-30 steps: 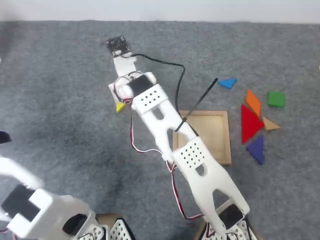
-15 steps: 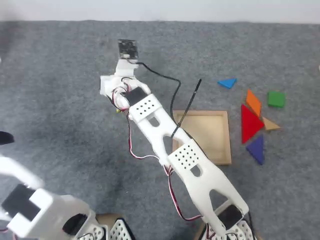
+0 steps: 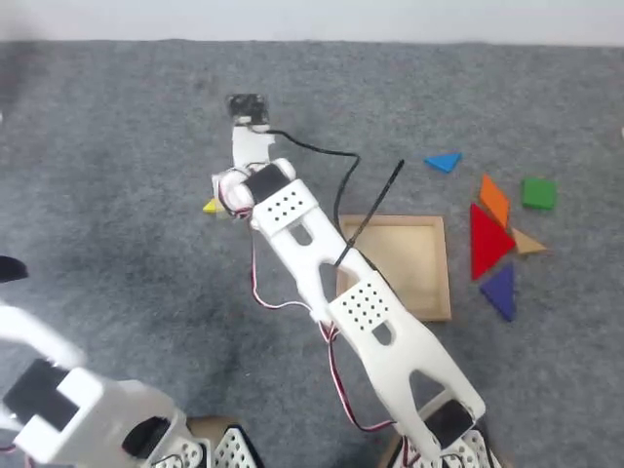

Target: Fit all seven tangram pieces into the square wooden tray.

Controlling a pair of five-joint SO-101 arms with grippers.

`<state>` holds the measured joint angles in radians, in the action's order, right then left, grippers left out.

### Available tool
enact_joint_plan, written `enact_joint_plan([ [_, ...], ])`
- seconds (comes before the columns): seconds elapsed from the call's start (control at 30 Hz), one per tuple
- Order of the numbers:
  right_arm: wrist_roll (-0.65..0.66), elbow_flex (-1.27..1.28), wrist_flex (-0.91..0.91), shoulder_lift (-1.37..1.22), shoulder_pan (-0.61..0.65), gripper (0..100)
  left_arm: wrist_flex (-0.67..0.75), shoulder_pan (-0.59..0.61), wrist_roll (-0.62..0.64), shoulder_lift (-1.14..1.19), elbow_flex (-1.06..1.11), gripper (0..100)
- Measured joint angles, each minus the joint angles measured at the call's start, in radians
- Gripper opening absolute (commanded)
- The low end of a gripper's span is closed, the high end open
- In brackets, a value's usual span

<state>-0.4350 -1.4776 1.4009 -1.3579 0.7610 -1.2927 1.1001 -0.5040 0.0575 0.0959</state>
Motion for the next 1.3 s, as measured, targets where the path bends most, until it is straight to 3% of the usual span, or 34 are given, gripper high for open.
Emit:
enact_joint_plan([
  [0.17, 0.13, -0.008, 0.325, 0.035, 0.077, 29.7, 0.0, 0.0, 0.0, 0.0, 0.0, 32],
  [0.3, 0.239, 0.044, 0.353, 0.063, 0.107, 29.7, 0.0, 0.003, 0.0, 0.0, 0.0, 32],
  [0.5, 0.255, 0.009, 0.345, 0.118, 0.106, 29.7, 0.009, 0.026, 0.0, 0.0, 0.0, 32],
  [0.63, 0.258, -0.068, 0.193, 0.118, 0.068, 29.7, 0.009, 0.026, 0.0, 0.0, 0.0, 32],
  [0.9, 0.259, -0.081, -0.327, -0.124, -0.015, 29.6, 0.009, 0.034, 0.0, 0.0, 0.0, 32],
  [1.03, 0.259, -0.084, -0.399, -0.157, -0.02, 29.6, 0.009, 0.034, 0.0, 0.0, 0.0, 32],
  [1.13, 0.262, -0.106, -0.324, -0.157, -0.02, 29.6, 0.009, 0.04, 0.0, 0.0, 0.0, 32],
  [1.3, 0.264, -0.153, -0.003, -0.117, 0.011, 29.8, 0.009, 0.043, 0.0, 0.0, 0.0, 32],
])
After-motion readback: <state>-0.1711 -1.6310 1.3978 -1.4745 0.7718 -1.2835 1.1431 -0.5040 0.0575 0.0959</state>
